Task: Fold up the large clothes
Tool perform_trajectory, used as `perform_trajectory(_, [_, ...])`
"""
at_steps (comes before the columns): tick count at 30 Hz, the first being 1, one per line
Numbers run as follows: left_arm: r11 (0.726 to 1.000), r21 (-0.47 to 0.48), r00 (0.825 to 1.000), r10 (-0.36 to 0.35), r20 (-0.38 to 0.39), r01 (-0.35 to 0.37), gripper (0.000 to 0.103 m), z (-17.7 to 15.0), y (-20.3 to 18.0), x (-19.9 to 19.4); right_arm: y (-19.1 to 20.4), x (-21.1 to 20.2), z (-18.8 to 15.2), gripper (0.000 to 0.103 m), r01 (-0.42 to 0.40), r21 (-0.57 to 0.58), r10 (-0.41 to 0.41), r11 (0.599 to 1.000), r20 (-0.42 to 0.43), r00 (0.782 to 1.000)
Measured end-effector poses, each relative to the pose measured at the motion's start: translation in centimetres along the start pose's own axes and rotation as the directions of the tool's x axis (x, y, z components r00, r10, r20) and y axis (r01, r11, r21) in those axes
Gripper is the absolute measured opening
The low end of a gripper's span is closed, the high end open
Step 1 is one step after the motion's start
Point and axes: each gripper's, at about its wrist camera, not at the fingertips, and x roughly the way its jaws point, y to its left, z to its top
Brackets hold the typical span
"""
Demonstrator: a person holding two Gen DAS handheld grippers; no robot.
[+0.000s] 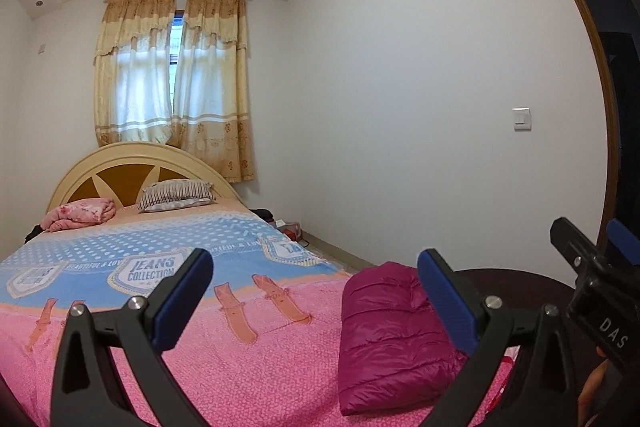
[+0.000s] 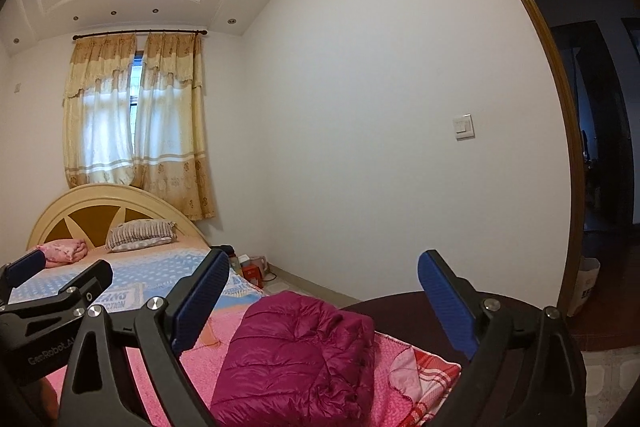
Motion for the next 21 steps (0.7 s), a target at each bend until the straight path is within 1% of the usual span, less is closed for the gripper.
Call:
perform_trajectory(5, [1.000, -0.014, 1.000, -0.011, -0.001, 0.011, 0.103, 0.05, 0.31, -0.10, -0.25, 0.20, 0.17, 0.096, -0.001, 0.006, 0.001, 1.000, 0.000, 1.000])
perform_trajectory(8, [1.000, -0.002, 1.000, -0.011, -0.004, 0.011, 0.103, 0.06, 0.16, -0.14, -0.29, 0.20, 0.10, 0.096, -0.001, 0.008, 0.001, 1.000, -0.002, 1.000])
perform_trajectory(11, [1.000, 0.004, 1.000, -0.027, -0.003, 0.027, 0.103, 0.11, -0.09, -0.23, -0.30, 0.29, 0.05, 0.096, 0.000, 0.006, 0.000, 1.000, -0.005, 1.000])
perform_trajectory(21, [1.000, 0.007, 1.000, -0.020, -0.006, 0.020, 0.103, 0.29, -0.36, -0.22, -0.23, 0.25, -0.02, 0.096, 0.004, 0.016, -0.003, 1.000, -0.017, 1.000])
